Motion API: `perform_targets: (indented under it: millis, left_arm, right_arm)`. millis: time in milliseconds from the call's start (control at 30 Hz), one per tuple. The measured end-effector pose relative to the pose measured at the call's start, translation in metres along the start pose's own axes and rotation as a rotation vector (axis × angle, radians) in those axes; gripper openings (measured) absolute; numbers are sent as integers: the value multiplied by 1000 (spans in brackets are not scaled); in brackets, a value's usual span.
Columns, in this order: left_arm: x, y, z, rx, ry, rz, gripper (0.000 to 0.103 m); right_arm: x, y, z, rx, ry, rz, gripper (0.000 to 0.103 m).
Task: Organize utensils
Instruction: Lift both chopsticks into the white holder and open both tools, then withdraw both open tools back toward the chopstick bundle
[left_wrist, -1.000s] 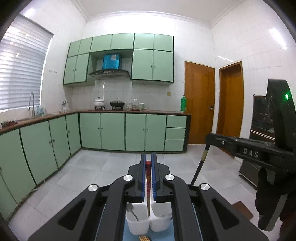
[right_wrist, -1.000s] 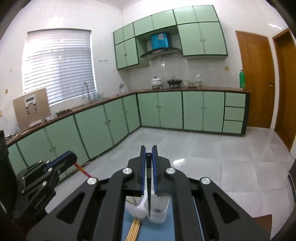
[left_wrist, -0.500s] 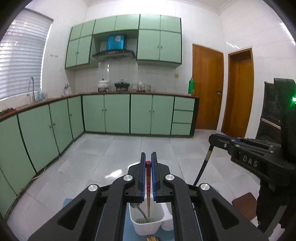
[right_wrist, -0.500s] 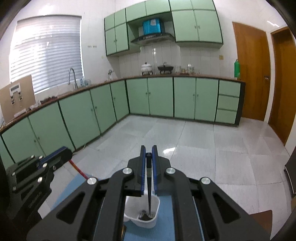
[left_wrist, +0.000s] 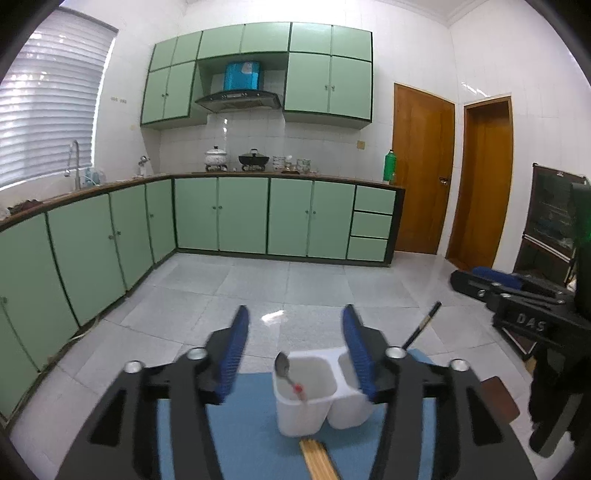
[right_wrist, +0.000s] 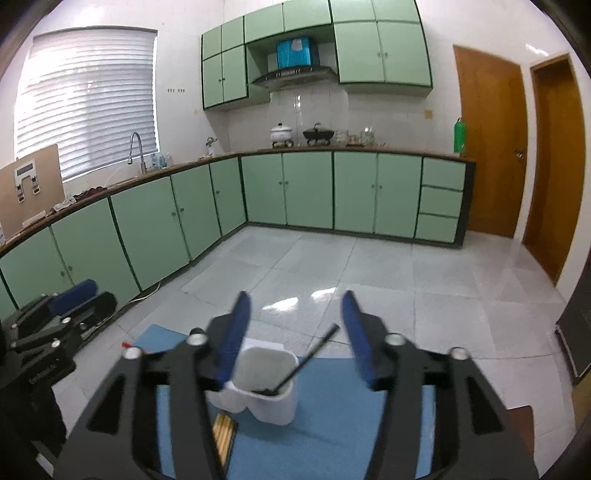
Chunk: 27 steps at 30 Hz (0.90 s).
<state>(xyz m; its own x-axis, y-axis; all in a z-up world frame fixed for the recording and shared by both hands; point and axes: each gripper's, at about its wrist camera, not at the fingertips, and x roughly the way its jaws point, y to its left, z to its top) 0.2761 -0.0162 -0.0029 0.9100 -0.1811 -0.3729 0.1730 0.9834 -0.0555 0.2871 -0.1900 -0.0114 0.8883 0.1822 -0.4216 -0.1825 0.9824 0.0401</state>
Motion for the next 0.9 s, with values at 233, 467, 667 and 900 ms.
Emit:
perform_targets:
  millis: [233,467,667,900]
  left_arm:
    - [-50,-3,-54,-7,37,19,75]
    - [-65,3,-140,-19,192,79,76]
    - [-64,9,-195,-38,315,109,76]
    - [-62,8,-229,-25,394,124,76]
  right_arm:
    - [-47,2,-58,-15,0,-16,89]
    - [-54,11,-147,53,159,-10,89]
    - [-54,30,-206,80,264,-5,89]
    - [-48,55,-243,59,339,15,89]
